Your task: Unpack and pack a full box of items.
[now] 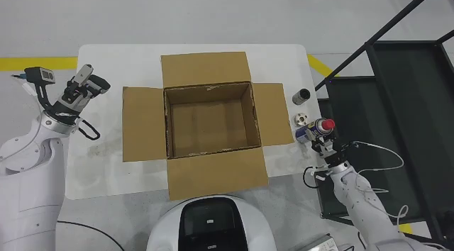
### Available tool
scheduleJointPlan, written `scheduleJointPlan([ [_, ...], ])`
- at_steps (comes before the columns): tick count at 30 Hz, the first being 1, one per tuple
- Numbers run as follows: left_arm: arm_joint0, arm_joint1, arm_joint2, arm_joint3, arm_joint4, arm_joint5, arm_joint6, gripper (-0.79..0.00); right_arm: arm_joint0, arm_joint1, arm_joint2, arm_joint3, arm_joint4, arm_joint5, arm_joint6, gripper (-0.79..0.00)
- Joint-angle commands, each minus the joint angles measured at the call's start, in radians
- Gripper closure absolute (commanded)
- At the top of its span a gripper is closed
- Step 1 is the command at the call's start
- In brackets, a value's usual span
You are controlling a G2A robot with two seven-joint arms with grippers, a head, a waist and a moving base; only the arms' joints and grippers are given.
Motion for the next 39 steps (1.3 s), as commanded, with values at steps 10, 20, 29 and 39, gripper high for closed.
scheduleJointPlan([
  [10, 0.000, 0.000, 0.000, 0.000, 0.000, 0.000, 0.000, -0.785, -0.137, 0.039, 0.044, -0.200, -0.058, -0.006, -0.143, 0.000],
  [20, 0.000, 0.000, 0.000, 0.000, 0.000, 0.000, 0.000, -0.785, -0.358, 0.091, 0.228, -0.790, -0.085, -0.014, 0.108, 0.000],
  [29, 0.000, 0.000, 0.000, 0.000, 0.000, 0.000, 0.000, -0.785, -0.448, 0.094, 0.252, -1.199, -0.077, 0.020, 0.470, 0.000],
  [39, 0.000, 0.000, 0.000, 0.000, 0.000, 0.000, 0.000, -0.785, -0.461, 0.091, 0.225, -1.271, -0.063, 0.022, 0.570, 0.000],
])
